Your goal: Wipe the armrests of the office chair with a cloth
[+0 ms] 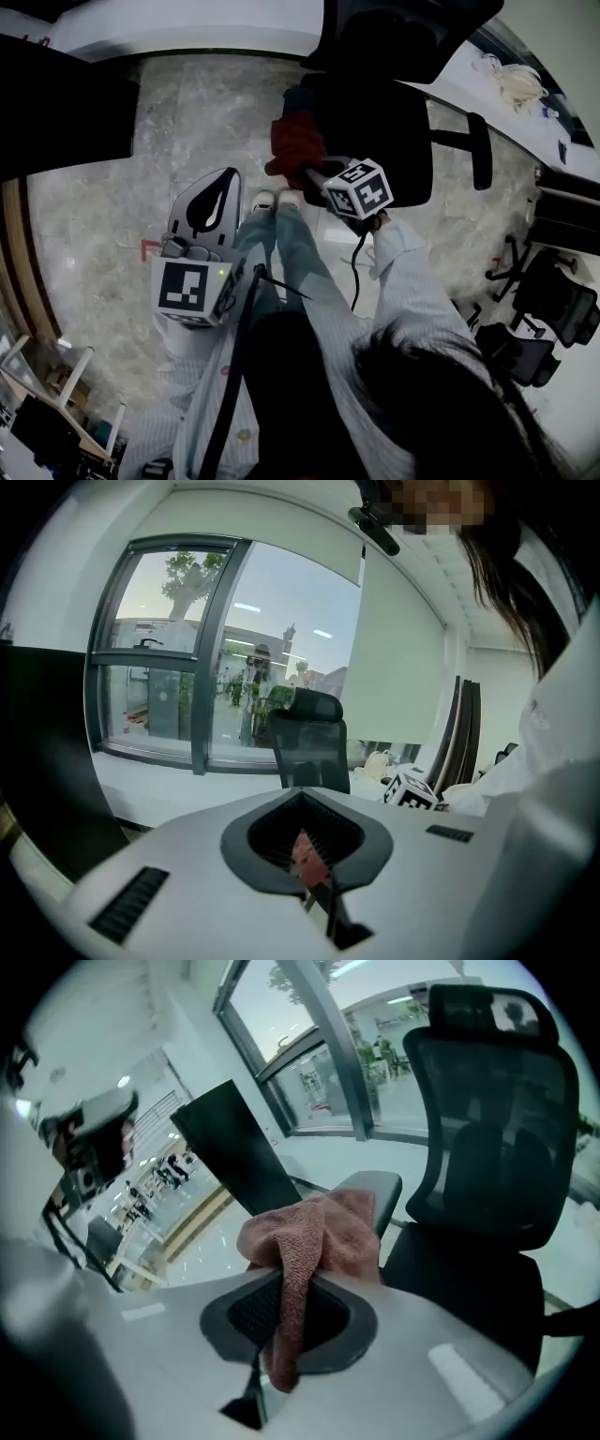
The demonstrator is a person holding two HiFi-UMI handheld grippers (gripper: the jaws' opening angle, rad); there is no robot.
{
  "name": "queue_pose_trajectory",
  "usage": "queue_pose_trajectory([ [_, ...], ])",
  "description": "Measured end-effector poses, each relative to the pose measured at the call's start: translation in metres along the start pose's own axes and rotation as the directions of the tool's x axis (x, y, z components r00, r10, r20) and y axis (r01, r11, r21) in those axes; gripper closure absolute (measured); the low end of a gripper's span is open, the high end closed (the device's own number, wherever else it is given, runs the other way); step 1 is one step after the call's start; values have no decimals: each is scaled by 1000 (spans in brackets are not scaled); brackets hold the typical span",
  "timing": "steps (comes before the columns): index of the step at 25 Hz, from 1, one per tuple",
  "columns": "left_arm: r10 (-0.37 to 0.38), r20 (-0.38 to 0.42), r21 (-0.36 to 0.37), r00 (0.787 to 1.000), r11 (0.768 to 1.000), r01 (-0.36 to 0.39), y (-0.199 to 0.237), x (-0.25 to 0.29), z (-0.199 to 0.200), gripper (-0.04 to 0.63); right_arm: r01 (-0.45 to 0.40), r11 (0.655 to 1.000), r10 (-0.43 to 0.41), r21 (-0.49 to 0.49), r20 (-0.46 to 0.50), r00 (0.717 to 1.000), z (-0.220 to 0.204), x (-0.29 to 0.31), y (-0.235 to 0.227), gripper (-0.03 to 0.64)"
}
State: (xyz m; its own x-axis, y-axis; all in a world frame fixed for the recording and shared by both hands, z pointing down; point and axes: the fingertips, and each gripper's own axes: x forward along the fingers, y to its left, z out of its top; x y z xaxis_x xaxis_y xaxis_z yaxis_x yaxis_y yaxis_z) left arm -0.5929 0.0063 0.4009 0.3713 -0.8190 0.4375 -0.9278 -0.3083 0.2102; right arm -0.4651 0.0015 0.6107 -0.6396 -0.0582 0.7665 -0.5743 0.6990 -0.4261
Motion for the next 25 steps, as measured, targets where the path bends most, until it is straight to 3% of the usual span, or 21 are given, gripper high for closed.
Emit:
queue_pose_trajectory([
  [4, 48, -9, -15, 999, 999, -48, 17, -13, -4, 591, 75, 995, -79, 72, 51, 996, 48, 14, -47, 594],
  [12, 124, -11, -41, 992, 991, -124, 45, -32, -11, 592, 279, 956, -283, 91, 35, 958, 112, 34, -117, 592],
  [17, 119, -3, -44, 993, 992, -119, 45, -31, -12, 591, 206, 977, -206, 60, -13, 979, 95, 36, -92, 594],
  [21, 83, 20, -33, 996, 996, -82, 36, -27, -5, 592, 139, 990, -139, -4, -56, 989, 56, 25, -46, 594],
  [25, 55, 29, -20, 998, 998, -54, 24, -22, 3, 592, 86, 996, -86, 4, -55, 995, 9, 7, 0, 594],
])
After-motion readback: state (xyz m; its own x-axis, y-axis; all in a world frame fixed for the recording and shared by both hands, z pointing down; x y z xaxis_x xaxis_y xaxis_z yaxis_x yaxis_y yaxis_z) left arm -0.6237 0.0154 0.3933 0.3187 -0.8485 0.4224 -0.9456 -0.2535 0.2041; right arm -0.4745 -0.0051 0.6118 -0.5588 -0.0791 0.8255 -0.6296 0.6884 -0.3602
